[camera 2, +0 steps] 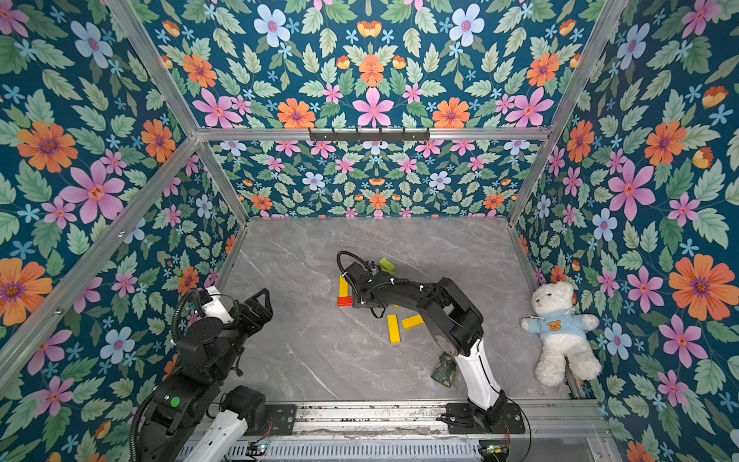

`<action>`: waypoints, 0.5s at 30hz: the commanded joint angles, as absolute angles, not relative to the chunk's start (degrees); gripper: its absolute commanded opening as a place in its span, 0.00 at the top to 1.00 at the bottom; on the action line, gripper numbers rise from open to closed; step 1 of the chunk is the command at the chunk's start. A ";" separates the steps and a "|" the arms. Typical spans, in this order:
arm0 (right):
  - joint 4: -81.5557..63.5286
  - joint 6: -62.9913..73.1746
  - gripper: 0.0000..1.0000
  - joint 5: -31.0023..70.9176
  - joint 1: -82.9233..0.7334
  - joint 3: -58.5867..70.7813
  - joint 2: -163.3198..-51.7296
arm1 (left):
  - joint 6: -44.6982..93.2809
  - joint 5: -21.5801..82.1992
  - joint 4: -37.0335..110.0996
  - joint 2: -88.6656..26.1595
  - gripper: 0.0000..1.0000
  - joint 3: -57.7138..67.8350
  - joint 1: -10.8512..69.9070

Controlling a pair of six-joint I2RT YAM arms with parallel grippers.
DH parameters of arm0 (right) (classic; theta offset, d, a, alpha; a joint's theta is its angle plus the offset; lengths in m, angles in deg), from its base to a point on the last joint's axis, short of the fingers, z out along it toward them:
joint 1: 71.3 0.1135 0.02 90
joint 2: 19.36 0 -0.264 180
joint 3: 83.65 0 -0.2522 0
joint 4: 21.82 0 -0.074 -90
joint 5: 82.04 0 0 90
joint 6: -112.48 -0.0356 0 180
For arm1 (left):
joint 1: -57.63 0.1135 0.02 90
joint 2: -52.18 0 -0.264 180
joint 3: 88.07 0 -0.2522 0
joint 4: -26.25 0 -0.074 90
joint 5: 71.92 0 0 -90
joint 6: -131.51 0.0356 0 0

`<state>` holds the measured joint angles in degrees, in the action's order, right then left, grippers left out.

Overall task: Assemble the letter h with building blocks
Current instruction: Assemble the building block at the center of the board.

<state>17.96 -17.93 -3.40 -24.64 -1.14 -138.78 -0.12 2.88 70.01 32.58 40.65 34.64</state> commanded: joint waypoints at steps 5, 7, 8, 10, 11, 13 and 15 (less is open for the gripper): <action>16.99 -21.16 0.34 -0.53 -25.96 3.71 -134.92 | 0.12 2.09 69.02 32.49 0.00 40.30 34.65; 16.63 -21.13 0.36 -0.65 -26.33 4.52 -134.68 | 0.12 2.24 68.87 32.40 0.00 40.29 34.69; 16.47 -21.15 0.36 -0.59 -26.44 4.75 -134.80 | 0.16 2.27 68.84 32.40 0.00 40.29 34.62; 16.50 -21.38 0.37 -0.40 -26.75 4.86 -134.94 | 0.12 2.27 68.84 32.31 0.00 40.24 34.60; 15.87 -21.36 0.37 -0.15 -26.85 5.19 -134.85 | 0.20 2.26 68.84 32.32 0.00 40.20 34.68; 14.80 -20.92 0.32 0.07 -26.87 5.57 -134.22 | 0.29 2.39 68.84 32.31 0.00 40.05 34.66; 14.26 -20.50 0.27 0.47 -26.83 5.60 -133.84 | 0.49 2.37 68.84 32.23 0.00 39.95 34.67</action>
<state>14.83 -19.96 -0.42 -26.79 5.44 -134.27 -0.09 2.90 70.01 32.43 40.41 34.64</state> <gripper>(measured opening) 0.727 0.996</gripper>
